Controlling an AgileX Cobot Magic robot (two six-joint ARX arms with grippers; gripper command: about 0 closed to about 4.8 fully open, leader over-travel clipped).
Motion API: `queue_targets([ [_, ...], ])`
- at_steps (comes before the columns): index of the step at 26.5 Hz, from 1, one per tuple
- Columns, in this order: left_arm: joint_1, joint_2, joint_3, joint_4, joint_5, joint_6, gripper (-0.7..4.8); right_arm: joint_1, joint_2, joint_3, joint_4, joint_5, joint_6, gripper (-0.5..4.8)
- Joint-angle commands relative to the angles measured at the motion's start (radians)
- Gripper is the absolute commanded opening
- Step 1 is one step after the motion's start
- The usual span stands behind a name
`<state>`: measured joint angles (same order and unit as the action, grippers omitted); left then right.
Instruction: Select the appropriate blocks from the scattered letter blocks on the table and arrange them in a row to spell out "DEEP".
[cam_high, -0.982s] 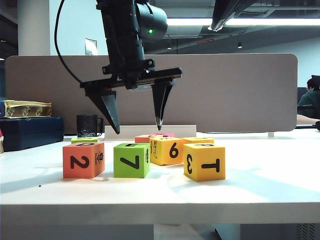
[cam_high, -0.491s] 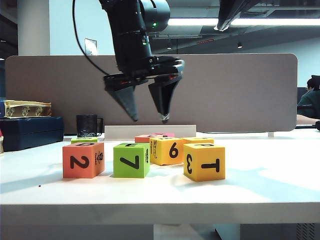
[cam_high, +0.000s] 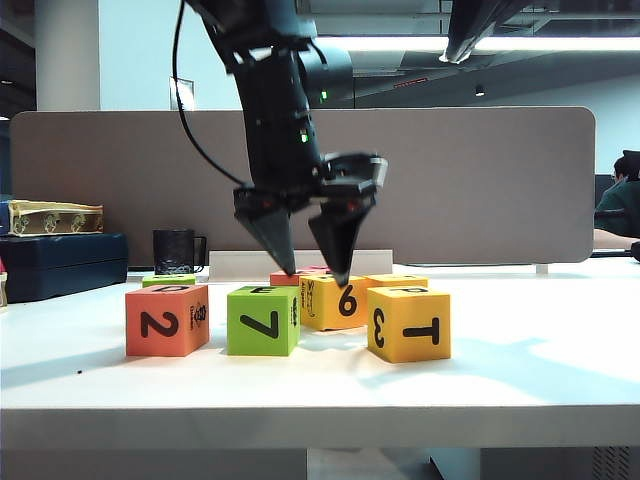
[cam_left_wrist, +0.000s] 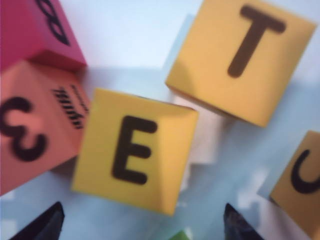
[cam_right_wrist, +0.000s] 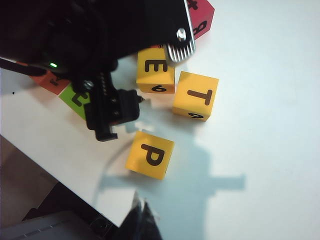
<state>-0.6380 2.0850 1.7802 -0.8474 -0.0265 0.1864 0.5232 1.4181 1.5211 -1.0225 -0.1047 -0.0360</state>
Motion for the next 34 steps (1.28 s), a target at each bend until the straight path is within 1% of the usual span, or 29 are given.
queue_targets([
  [1, 0.003, 0.021, 0.001, 0.018, 0.008, 0.009, 4.04, 0.0, -0.008, 0.005, 0.005, 0.002, -0.003, -0.01],
  [11, 0.005, 0.052, 0.001, 0.067, 0.011, 0.028, 4.03, 0.0, -0.009, 0.005, 0.005, 0.002, -0.003, -0.01],
  [16, 0.008, 0.053, 0.001, 0.092, 0.011, 0.074, 4.0, 0.0, -0.009, 0.005, 0.005, 0.002, -0.003, -0.01],
  [19, 0.008, 0.055, 0.001, 0.1, 0.012, 0.069, 3.94, 0.0, -0.009, 0.005, 0.005, 0.002, -0.003, -0.01],
  [20, 0.008, 0.055, 0.001, 0.102, 0.011, 0.069, 3.79, 0.0, -0.009, 0.005, 0.005, 0.002, -0.003, -0.01],
  [21, 0.008, 0.055, 0.001, 0.103, 0.012, 0.068, 3.35, 0.0, -0.009, 0.005, 0.006, 0.002, -0.003, -0.01],
  [22, 0.007, 0.055, 0.001, 0.103, 0.012, 0.068, 2.74, 0.0, -0.009, 0.005, 0.006, 0.002, -0.003, -0.01],
  [23, 0.007, 0.055, 0.001, 0.102, 0.012, 0.068, 2.62, 0.0, -0.008, 0.005, 0.007, 0.002, -0.003, -0.01],
  [26, 0.007, 0.055, 0.001, 0.09, 0.012, 0.056, 2.63, 0.0, -0.009, 0.005, 0.009, 0.002, -0.003, -0.01],
  [34, -0.005, 0.028, 0.002, 0.062, 0.013, -0.044, 2.63, 0.0, -0.008, 0.004, 0.01, 0.002, -0.02, -0.01],
])
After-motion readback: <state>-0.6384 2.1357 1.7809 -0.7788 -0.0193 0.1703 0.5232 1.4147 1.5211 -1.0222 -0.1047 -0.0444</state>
